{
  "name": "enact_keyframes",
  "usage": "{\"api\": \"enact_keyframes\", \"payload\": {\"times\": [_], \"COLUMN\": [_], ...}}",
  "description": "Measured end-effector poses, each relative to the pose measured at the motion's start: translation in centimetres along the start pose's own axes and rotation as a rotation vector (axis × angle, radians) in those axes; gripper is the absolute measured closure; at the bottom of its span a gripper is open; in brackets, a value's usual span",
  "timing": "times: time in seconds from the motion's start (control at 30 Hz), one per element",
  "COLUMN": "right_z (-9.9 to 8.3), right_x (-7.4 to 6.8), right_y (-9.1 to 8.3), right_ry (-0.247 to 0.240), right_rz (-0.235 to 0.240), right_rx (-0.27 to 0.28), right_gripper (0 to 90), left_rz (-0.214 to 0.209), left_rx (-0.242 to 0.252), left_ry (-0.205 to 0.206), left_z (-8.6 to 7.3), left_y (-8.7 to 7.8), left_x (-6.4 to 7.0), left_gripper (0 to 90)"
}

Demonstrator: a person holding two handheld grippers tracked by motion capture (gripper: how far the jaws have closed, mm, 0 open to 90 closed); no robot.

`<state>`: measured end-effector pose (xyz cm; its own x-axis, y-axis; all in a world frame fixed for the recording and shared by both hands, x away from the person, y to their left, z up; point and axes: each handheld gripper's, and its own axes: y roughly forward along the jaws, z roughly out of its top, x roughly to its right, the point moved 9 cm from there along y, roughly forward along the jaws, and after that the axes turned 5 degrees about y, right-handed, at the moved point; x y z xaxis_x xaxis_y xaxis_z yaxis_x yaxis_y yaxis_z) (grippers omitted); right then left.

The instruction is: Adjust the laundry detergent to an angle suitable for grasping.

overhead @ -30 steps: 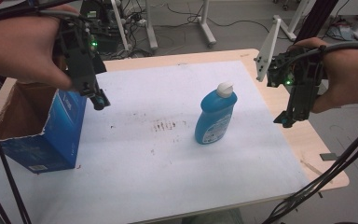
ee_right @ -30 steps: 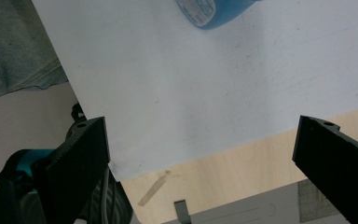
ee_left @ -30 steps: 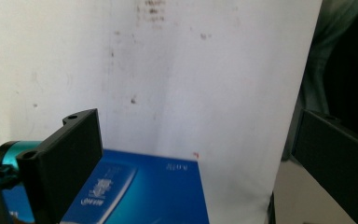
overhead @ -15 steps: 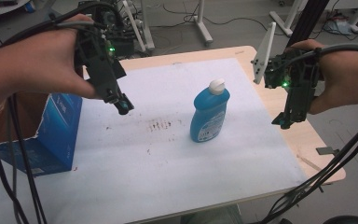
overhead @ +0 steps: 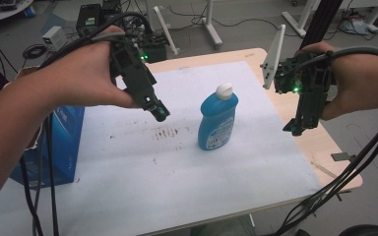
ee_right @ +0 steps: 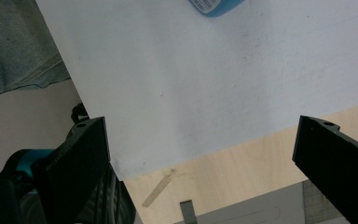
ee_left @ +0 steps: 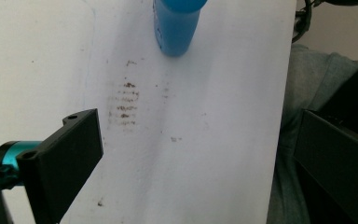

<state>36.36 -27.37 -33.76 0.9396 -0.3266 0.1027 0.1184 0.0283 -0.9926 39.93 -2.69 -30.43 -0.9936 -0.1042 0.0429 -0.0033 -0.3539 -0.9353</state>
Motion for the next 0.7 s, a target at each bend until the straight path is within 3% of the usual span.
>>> {"api": "enact_keyframes", "payload": {"times": [0.43,0.7], "right_z": [-0.2,-0.1], "right_x": [0.1,0.1], "right_y": [0.1,-0.1], "right_ry": [0.004,0.003], "right_rz": [0.000,-0.006], "right_rx": [-0.014,-0.007], "right_gripper": [2.9,2.9], "left_rz": [0.018,0.006], "left_rx": [0.063,0.047], "left_ry": [-0.025,-0.024], "left_z": [2.7,3.9], "left_y": [1.8,3.5], "left_x": [-0.3,0.2], "left_gripper": [1.8,1.7]}}
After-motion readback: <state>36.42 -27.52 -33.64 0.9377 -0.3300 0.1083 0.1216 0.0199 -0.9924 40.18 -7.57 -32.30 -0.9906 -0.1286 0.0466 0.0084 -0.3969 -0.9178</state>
